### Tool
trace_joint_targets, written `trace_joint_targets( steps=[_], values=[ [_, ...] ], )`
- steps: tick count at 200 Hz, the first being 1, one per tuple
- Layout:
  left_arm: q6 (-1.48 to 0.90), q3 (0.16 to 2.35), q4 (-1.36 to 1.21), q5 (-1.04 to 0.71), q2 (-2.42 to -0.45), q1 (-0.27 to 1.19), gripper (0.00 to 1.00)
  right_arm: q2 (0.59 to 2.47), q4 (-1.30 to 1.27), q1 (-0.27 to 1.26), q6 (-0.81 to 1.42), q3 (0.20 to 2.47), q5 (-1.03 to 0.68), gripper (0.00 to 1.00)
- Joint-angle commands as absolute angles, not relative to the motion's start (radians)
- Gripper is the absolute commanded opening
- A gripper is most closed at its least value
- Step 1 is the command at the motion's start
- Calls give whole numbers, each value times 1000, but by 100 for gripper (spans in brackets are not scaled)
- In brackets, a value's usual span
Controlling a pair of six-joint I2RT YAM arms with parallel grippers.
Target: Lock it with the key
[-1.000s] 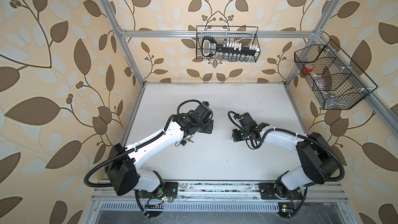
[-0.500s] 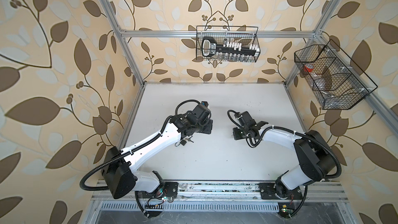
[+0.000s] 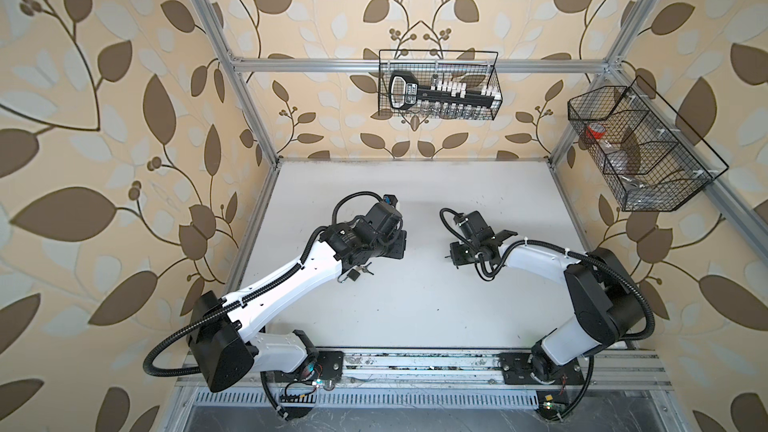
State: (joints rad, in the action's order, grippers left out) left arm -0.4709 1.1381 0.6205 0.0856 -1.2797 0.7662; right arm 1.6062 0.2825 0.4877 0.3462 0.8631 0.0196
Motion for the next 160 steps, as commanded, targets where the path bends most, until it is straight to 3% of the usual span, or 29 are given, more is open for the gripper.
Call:
trace_joint_targets(
  steps=[1,30,65,93,130,149,160],
  values=[
    [-464,1131,619,123,-1234,760,0,1619,303,480,340,897,36,21],
    [-483,1097,575,30,-1196,713,0,1529,296,480,342,889,64,31],
    [-500,1037,454,-167,-1144,632,0,1289,214,481,301,823,38,46],
    [-514,978,327,-255,-1086,600,0,1096,121,481,256,787,-37,51],
    [-512,963,247,-328,-1027,597,0,924,-54,481,234,731,-4,51],
    [-504,977,230,-391,-1017,598,0,852,-167,481,166,681,-78,66],
    [-509,976,205,-426,-1011,599,0,823,-214,480,115,658,-157,69]
  ],
)
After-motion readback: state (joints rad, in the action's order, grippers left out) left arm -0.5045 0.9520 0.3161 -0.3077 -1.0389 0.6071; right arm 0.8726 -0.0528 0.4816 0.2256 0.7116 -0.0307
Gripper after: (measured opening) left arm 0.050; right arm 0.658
